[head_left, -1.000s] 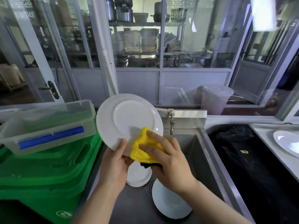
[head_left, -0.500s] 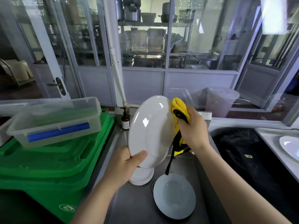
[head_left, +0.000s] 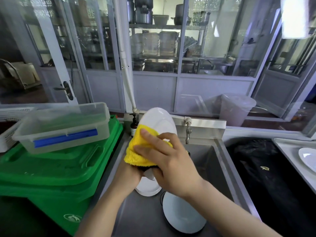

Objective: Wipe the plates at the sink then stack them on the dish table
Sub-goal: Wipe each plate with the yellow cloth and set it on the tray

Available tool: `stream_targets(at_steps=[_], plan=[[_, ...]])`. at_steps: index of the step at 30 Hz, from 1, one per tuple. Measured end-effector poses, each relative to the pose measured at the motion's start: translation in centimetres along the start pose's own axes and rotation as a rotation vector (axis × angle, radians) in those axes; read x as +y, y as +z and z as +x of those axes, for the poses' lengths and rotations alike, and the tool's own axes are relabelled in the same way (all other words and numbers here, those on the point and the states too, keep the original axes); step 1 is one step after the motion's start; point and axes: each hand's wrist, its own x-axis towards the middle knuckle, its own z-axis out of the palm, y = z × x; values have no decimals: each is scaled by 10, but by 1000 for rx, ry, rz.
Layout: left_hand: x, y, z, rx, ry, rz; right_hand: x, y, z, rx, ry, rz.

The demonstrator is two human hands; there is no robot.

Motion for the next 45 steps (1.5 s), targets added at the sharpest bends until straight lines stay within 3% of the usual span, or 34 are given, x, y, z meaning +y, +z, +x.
stream_targets(at_steps=[4, 10, 13, 18, 22, 25, 30, 38, 45], plan=[[7, -4, 1, -72, 6, -20, 9, 2, 6, 35, 27, 10], [5, -9, 0, -113, -22, -172, 53, 9, 20, 152, 327, 26], [4, -12, -1, -48, -42, -241, 71, 11, 11, 144, 459, -14], [-2, -18, 5, 38, -84, -434, 52, 21, -22, 89, 299, -118], [0, -13, 4, -1, -112, -415, 24, 21, -13, 102, 146, -40], [-2, -9, 2, -60, -120, -377, 32, 9, 7, 127, 207, 6], [-2, -15, 2, -17, -98, -432, 51, 7, 5, 72, 432, -27], [-6, -16, 0, -69, -108, -433, 17, 18, -16, 93, 166, -15], [-9, -19, -1, -63, -147, -458, 70, 18, -11, 169, 554, 144]])
